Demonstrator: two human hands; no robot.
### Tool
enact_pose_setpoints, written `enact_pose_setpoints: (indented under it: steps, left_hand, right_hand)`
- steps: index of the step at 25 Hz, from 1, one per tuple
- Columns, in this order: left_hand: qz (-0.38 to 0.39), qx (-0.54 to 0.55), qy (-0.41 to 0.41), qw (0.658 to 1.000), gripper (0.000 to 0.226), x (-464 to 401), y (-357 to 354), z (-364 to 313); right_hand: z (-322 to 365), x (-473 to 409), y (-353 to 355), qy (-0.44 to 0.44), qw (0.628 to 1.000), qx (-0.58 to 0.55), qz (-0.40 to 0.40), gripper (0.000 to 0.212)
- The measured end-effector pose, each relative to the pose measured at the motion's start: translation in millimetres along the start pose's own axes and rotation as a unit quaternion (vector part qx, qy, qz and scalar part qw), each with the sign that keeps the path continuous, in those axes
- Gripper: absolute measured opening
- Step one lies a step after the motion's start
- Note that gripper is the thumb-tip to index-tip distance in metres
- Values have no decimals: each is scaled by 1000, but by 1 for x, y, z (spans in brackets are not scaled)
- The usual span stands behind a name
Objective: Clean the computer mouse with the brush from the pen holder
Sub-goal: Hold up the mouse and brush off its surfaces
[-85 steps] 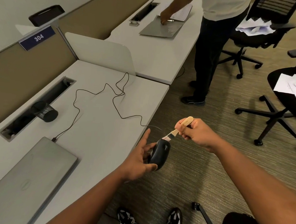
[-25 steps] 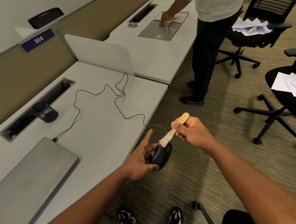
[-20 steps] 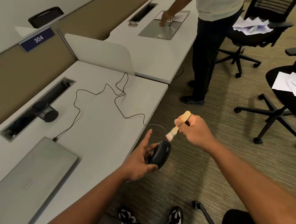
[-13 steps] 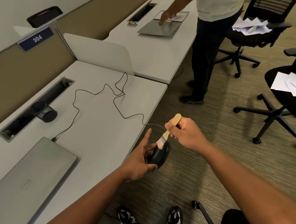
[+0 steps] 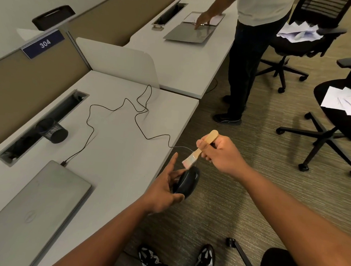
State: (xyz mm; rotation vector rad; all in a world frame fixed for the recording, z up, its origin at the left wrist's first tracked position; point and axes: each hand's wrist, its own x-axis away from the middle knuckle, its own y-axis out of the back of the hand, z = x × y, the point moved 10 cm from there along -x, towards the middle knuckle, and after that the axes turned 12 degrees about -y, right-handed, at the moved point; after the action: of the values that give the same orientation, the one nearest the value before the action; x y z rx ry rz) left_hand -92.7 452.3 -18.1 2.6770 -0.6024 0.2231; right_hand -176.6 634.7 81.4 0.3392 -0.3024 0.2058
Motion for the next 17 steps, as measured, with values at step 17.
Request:
enact_pose_setpoints:
  steps: [17]
  left_hand:
    - [18, 2, -1, 1000, 138, -2, 0, 0]
  right_hand:
    - [1, 5, -9, 2, 985, 76, 154, 7]
